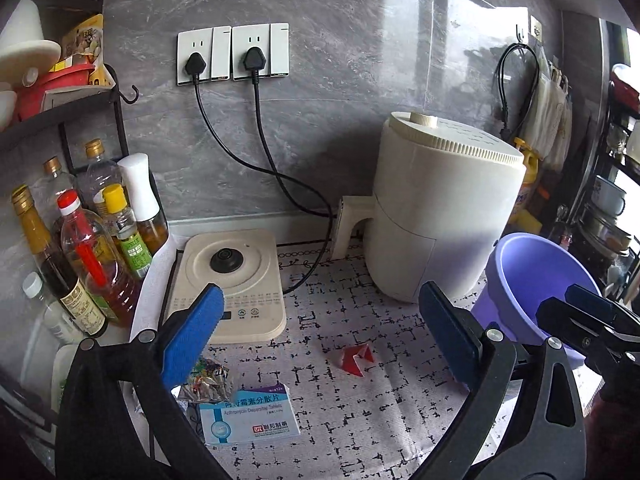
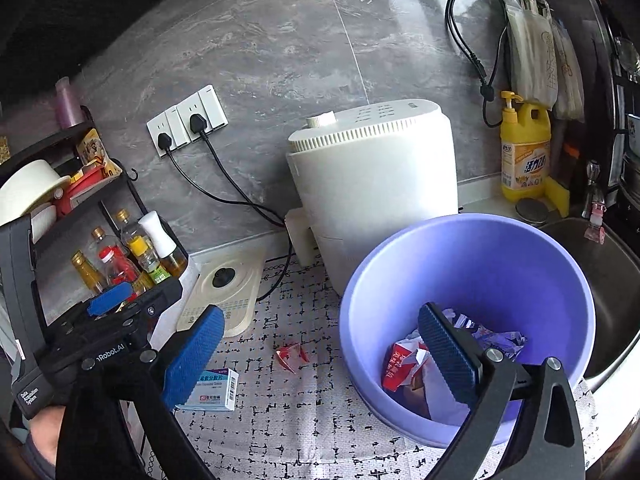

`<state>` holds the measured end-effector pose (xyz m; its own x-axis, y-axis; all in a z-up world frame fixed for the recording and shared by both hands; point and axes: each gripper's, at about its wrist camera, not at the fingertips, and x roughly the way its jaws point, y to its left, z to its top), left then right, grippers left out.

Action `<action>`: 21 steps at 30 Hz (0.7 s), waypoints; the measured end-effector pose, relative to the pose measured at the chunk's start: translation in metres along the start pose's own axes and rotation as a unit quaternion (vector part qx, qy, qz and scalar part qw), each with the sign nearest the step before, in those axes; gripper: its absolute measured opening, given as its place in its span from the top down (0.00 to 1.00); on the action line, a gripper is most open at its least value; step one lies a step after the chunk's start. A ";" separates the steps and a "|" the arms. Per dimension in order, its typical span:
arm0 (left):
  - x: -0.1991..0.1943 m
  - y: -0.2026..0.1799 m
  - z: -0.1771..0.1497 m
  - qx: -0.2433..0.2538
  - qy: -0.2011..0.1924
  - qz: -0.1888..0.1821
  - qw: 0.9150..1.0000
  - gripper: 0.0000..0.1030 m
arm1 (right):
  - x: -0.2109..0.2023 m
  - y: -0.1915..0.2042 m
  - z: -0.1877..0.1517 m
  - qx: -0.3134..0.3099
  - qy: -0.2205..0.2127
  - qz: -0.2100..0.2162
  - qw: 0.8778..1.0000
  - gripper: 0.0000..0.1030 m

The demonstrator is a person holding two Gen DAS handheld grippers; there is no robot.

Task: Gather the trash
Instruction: 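Move both tools back to the remaining trash by the cooker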

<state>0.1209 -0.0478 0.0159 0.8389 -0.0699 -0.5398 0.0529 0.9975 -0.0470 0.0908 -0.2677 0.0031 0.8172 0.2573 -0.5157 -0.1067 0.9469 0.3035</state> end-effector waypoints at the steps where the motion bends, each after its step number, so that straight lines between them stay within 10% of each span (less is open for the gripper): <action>1: -0.002 0.006 -0.001 -0.004 0.000 0.007 1.000 0.06 | 0.003 0.005 0.000 -0.004 0.003 0.007 1.000 0.08; 21: -0.019 0.084 -0.035 -0.067 0.026 0.123 0.990 0.06 | 0.058 0.073 -0.017 -0.071 0.077 0.106 0.989 0.08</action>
<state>0.0897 0.0368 -0.0073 0.7877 0.1711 -0.5919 -0.2247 0.9743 -0.0174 0.1209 -0.1802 -0.0183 0.6729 0.4682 -0.5728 -0.3529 0.8836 0.3076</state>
